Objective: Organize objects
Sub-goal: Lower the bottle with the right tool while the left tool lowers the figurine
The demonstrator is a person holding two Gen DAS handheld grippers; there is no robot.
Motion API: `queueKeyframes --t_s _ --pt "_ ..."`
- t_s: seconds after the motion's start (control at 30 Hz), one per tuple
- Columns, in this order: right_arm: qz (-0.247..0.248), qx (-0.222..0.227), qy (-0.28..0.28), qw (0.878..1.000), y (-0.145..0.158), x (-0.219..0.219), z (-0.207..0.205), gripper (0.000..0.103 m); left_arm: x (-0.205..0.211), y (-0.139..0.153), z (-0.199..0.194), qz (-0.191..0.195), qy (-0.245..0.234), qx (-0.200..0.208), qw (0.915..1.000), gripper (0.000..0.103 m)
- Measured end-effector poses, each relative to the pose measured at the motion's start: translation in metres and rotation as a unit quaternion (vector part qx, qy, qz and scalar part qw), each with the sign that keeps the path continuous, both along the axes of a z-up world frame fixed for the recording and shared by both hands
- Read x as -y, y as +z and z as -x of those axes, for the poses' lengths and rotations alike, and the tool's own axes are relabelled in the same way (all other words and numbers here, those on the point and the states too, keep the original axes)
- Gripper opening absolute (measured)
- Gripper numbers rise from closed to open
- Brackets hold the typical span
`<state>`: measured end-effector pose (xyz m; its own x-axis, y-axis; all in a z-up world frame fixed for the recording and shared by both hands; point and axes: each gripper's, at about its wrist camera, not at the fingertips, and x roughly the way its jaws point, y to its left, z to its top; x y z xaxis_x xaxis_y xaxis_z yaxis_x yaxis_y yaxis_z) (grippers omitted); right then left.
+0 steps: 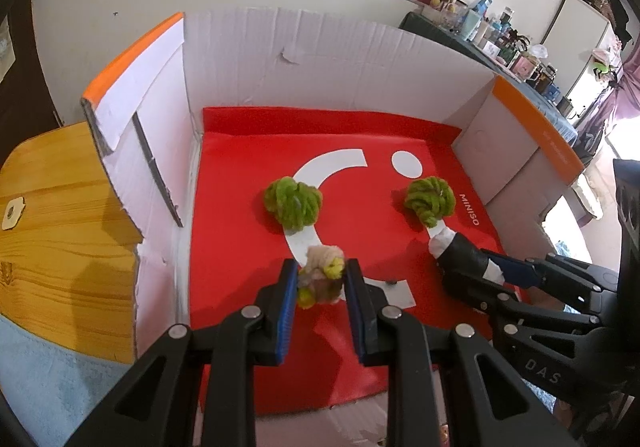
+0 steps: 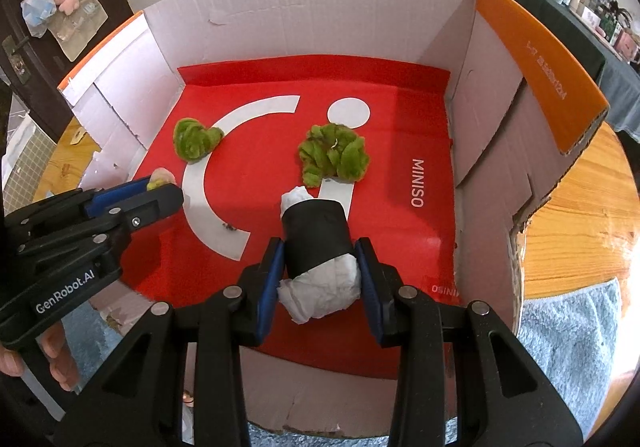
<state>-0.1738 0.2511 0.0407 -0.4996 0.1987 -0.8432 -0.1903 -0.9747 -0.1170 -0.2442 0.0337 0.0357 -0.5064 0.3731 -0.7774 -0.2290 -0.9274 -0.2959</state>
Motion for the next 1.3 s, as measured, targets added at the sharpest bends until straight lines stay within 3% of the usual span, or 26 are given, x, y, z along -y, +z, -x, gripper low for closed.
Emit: queueKeyframes --t_s 1.3 --pt "-0.008 -0.001 -0.004 1.000 0.000 -0.004 0.018 0.035 0.002 -0.012 0.020 -0.005 0.015 0.017 0.9997 0.025"
